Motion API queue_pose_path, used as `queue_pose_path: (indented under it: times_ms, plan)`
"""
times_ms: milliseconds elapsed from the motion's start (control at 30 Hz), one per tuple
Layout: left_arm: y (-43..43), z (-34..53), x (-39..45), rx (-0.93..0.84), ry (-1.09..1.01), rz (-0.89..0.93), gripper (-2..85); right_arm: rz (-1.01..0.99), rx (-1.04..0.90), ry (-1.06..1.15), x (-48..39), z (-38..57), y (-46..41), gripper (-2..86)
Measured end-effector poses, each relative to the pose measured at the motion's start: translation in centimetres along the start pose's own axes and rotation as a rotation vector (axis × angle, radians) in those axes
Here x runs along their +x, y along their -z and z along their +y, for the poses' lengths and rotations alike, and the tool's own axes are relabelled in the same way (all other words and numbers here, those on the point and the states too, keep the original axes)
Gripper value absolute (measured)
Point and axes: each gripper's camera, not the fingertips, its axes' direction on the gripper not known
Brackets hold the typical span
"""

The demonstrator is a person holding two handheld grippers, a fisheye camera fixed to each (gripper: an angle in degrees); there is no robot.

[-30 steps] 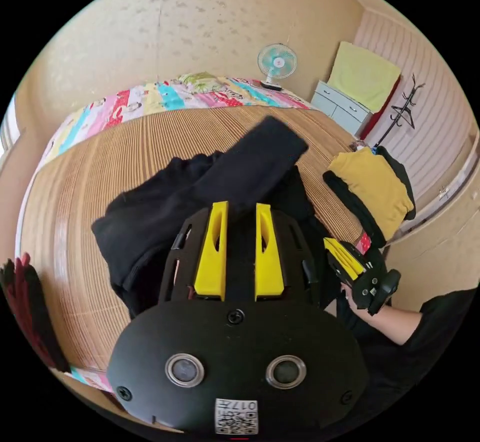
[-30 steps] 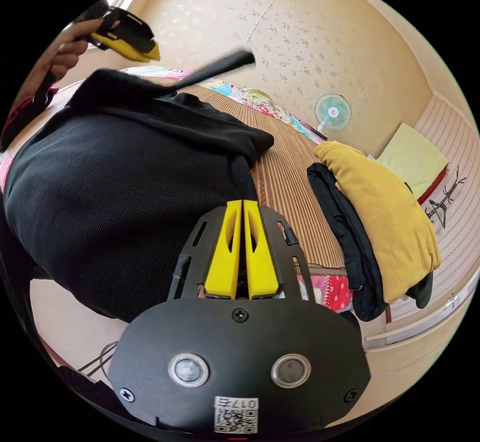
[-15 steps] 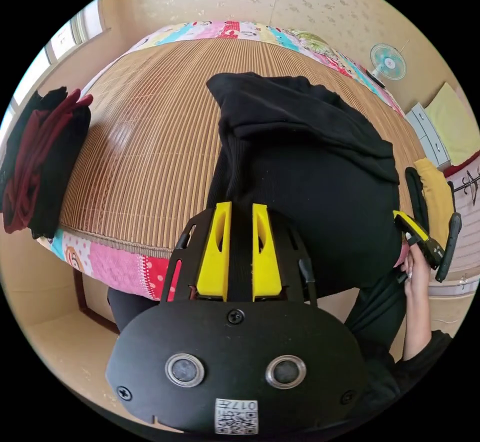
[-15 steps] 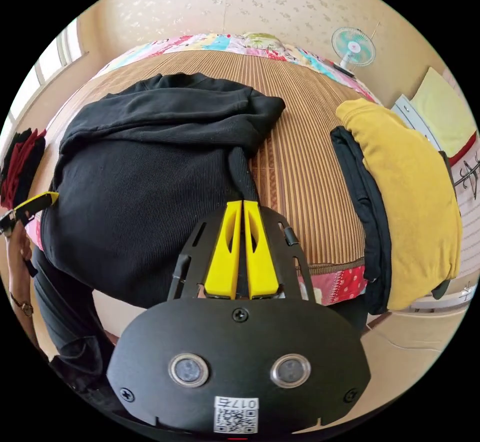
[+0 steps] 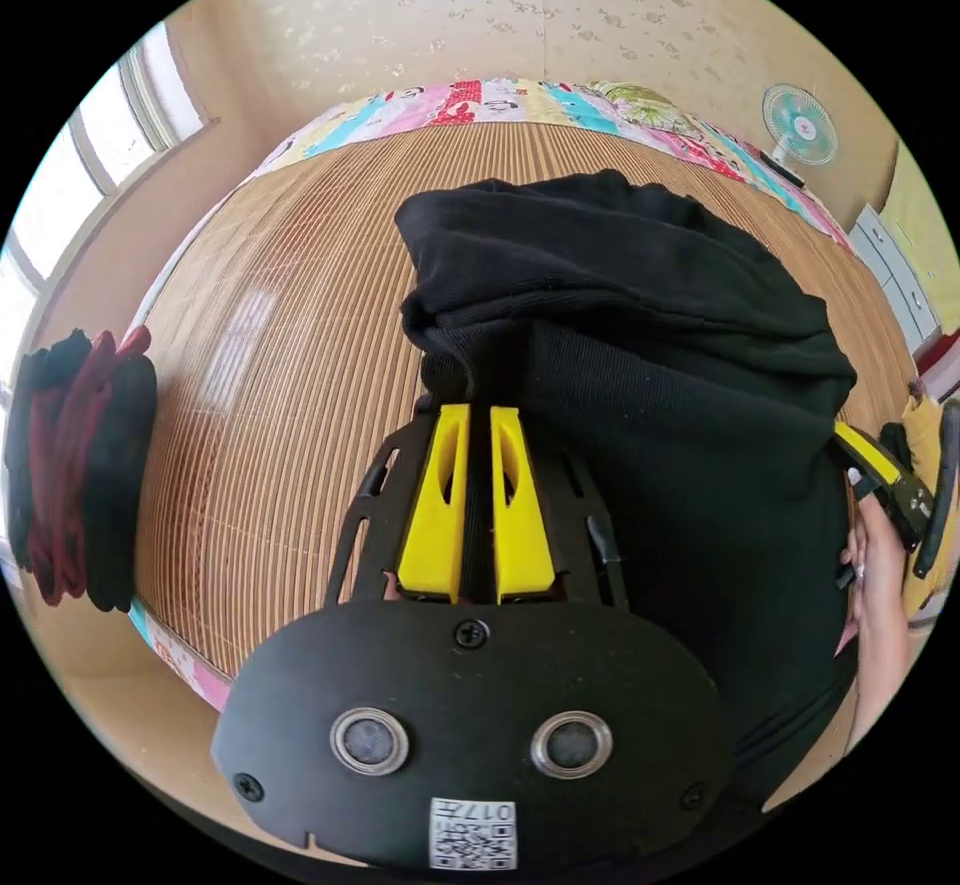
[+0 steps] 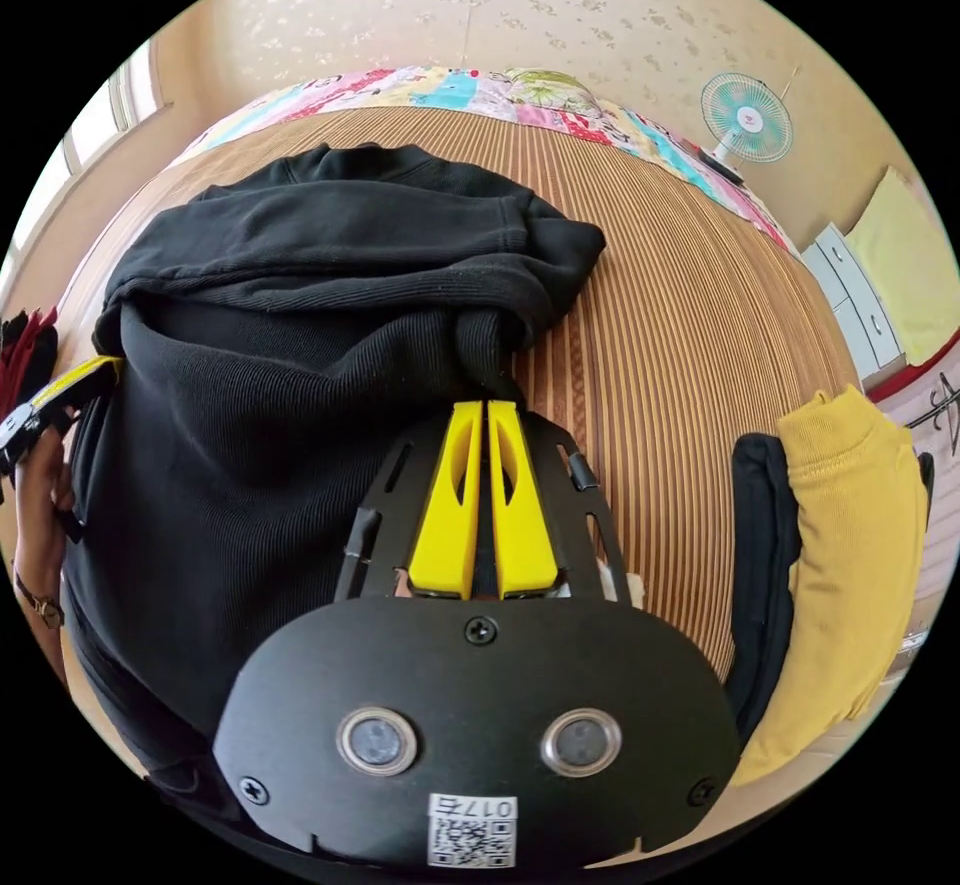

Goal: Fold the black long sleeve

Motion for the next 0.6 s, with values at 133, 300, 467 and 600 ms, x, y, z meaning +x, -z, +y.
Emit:
queue_pose_path:
  times_ms: [133,300,467,600]
  plan:
    - [2.6,2.6,-6.9,-0.057,0.073,0.283,5.4,0.149,0.009,0.054,-2.5,-1.2,-0.9,0.9]
    - [10.7,17.6,-14.7,0.1,0.029,0.453,14.9,0.285,0.014,0.094,-4.4,-1.7,-1.7,0.9]
    - [14.5,25.4,-20.5,0.092,0.136,0.324,15.8,0.292,0.018,0.095,-3.6,-2.2,-1.8,0.7]
    - [12.1,23.8,-23.2,-0.028,0.136,0.439,13.0,0.322,0.004,0.109,-2.8,-2.9,-2.0,0.7]
